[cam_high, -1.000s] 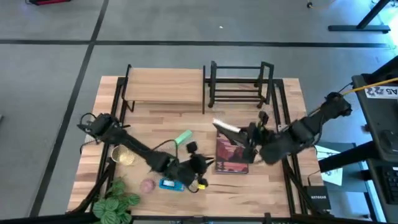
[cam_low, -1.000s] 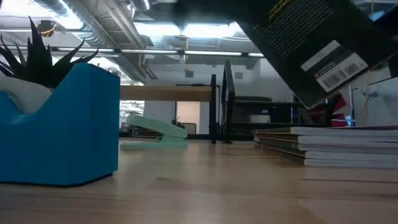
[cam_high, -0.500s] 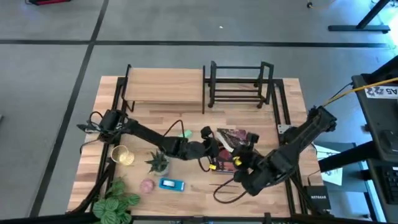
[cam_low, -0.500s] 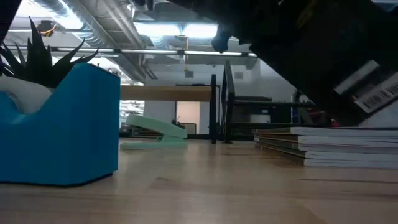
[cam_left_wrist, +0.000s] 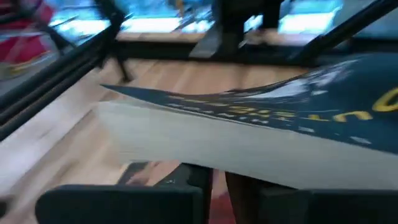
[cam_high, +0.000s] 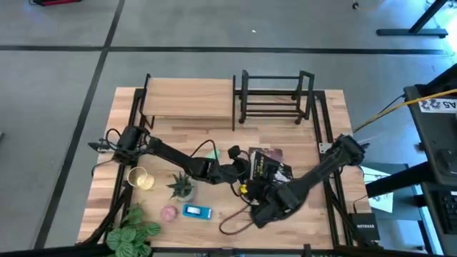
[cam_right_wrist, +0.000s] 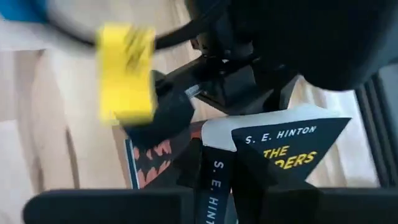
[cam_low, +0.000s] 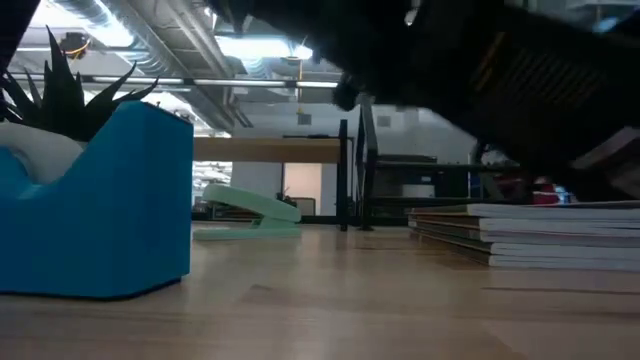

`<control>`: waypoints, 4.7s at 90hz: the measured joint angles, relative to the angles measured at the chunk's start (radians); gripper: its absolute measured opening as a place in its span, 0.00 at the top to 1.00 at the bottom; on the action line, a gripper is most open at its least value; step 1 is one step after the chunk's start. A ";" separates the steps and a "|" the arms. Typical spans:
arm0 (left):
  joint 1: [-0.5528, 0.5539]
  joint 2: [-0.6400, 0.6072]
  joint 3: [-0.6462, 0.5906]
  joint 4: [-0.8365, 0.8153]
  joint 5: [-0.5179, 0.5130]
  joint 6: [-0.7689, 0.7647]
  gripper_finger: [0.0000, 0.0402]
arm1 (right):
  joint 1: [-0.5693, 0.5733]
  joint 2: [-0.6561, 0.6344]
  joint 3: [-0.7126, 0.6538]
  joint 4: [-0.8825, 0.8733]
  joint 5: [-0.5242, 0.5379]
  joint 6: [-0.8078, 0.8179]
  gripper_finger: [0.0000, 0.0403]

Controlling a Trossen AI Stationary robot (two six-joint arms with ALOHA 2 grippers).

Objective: Stock shelves
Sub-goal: Remove the black book from the bookshelf

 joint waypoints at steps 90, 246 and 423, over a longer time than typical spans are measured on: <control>-0.308 -0.023 0.001 -0.890 -0.491 -0.686 0.95 | -0.245 0.149 -0.001 0.149 -0.164 0.094 0.78; 0.017 -0.188 0.002 -0.790 0.498 -0.039 0.96 | 0.314 -0.147 -0.383 -0.062 -0.294 0.684 0.45; 0.015 0.127 0.004 -0.278 0.472 -0.204 1.00 | 0.132 -0.393 -0.895 0.259 -0.410 0.688 0.78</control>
